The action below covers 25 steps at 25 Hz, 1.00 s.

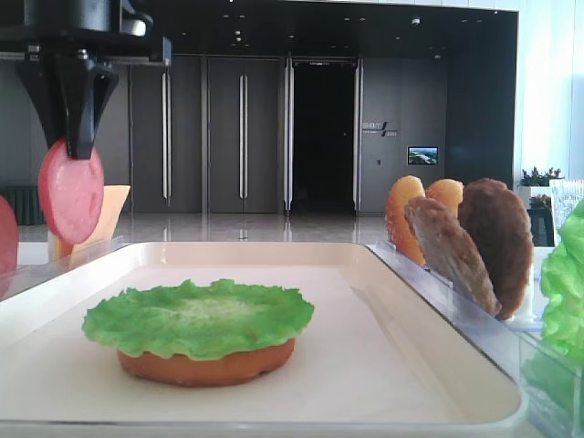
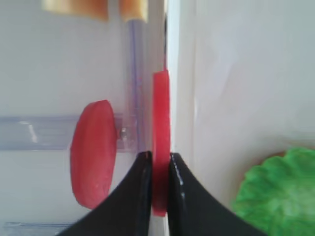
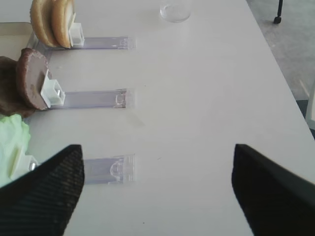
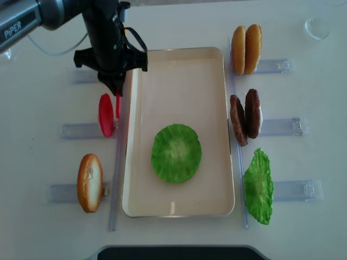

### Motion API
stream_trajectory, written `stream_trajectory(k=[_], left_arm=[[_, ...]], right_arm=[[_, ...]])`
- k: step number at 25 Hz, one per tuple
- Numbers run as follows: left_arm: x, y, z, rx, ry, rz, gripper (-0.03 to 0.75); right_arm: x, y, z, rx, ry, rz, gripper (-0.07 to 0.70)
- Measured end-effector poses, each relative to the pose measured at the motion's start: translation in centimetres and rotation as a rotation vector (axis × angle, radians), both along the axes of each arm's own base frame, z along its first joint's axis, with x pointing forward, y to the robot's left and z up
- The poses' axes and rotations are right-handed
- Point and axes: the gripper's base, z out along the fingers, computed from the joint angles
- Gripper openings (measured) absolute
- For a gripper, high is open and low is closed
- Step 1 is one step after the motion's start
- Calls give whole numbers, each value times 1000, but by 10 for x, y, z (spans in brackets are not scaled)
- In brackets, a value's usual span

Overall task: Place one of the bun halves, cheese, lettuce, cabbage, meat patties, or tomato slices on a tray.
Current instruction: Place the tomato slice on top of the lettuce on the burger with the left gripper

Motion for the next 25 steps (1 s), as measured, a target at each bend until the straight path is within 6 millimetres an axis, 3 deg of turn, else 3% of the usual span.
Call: stream_trajectory(k=[5, 14, 25], left_arm=[[1, -3, 28, -62, -72, -5, 48], [-4, -5, 31, -99, -56, -25, 48], [-65, 24, 48, -95, -48, -18, 48]], right_arm=[[0, 0, 0, 0, 0, 0, 580], [0, 0, 0, 0, 0, 0, 580], [0, 0, 0, 0, 0, 0, 580]])
